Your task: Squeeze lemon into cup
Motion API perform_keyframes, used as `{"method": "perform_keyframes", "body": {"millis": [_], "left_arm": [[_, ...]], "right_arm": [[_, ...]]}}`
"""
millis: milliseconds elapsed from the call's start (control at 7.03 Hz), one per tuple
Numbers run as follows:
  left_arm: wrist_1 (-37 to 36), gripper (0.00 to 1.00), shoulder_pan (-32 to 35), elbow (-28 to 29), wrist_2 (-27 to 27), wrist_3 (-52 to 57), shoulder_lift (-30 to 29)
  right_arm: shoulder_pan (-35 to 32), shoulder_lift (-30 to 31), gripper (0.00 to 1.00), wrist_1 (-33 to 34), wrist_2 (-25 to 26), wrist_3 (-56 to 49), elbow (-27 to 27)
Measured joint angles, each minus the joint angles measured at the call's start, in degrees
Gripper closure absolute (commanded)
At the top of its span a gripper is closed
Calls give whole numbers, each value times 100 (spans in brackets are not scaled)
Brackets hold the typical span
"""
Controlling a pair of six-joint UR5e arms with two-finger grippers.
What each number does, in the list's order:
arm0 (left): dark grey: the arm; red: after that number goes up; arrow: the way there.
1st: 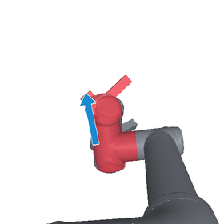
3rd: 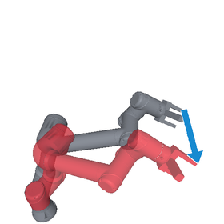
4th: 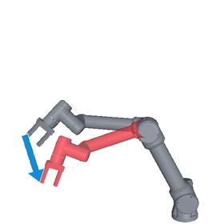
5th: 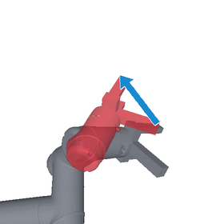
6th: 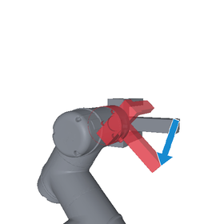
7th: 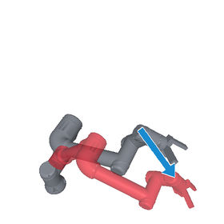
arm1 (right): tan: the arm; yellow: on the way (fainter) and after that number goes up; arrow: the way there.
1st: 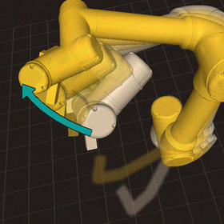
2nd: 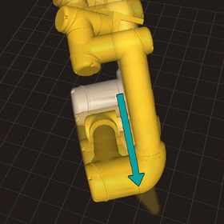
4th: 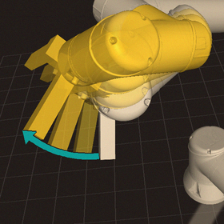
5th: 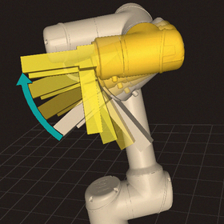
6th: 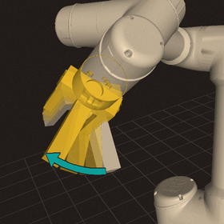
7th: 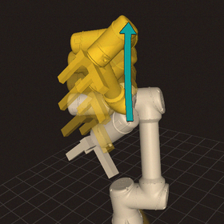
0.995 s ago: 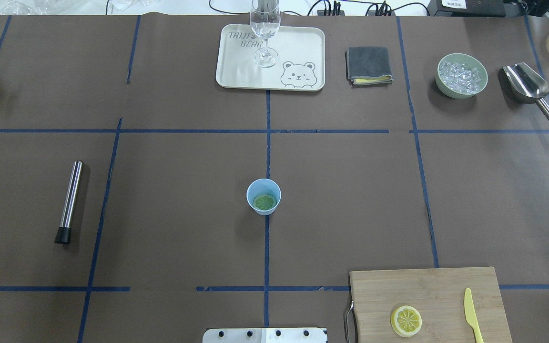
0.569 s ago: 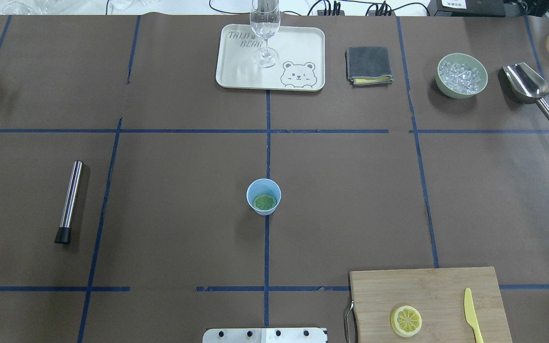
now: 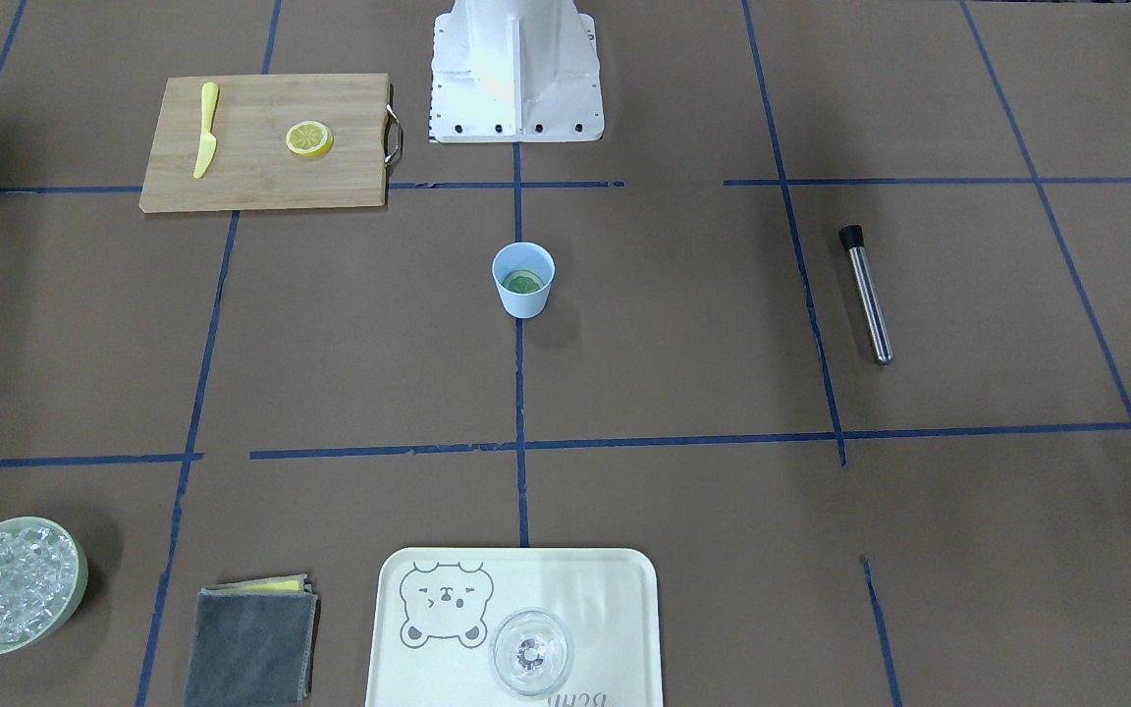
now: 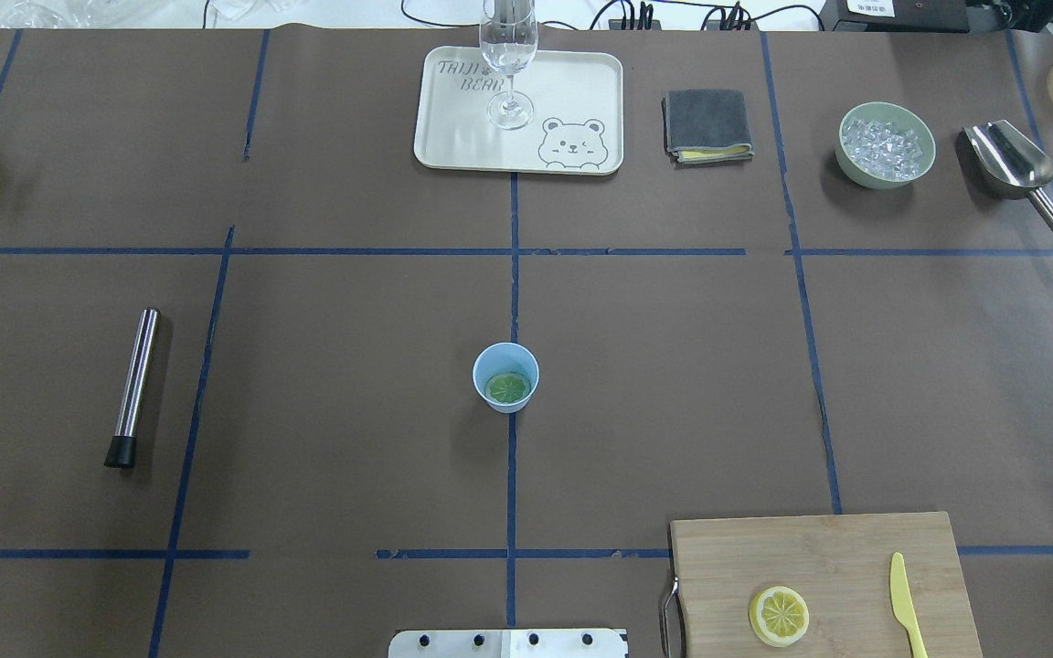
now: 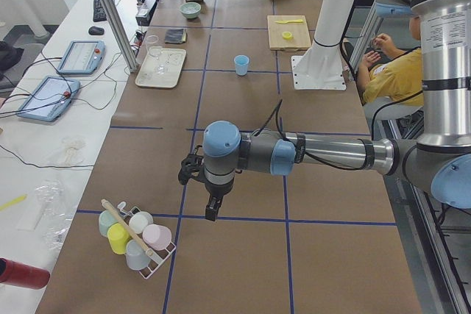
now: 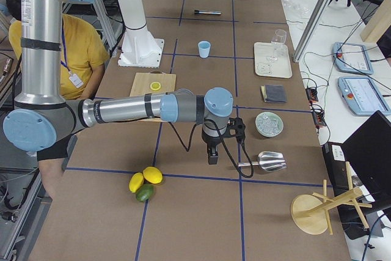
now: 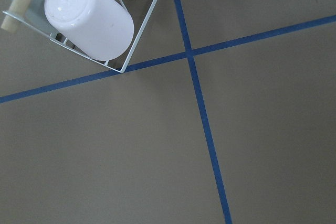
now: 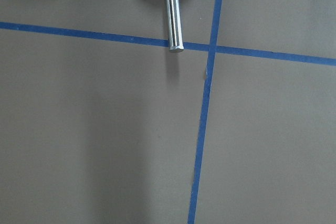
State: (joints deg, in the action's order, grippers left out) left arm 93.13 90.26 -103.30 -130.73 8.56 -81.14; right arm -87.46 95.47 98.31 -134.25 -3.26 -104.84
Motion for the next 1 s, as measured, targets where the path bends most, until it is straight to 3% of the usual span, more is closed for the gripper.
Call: {"method": "perform_keyframes", "body": {"millis": [995], "left_arm": [[22, 0, -8, -3, -86, -32, -89]], "right_arm": [[17, 15, 0, 6, 9, 119, 54]]}}
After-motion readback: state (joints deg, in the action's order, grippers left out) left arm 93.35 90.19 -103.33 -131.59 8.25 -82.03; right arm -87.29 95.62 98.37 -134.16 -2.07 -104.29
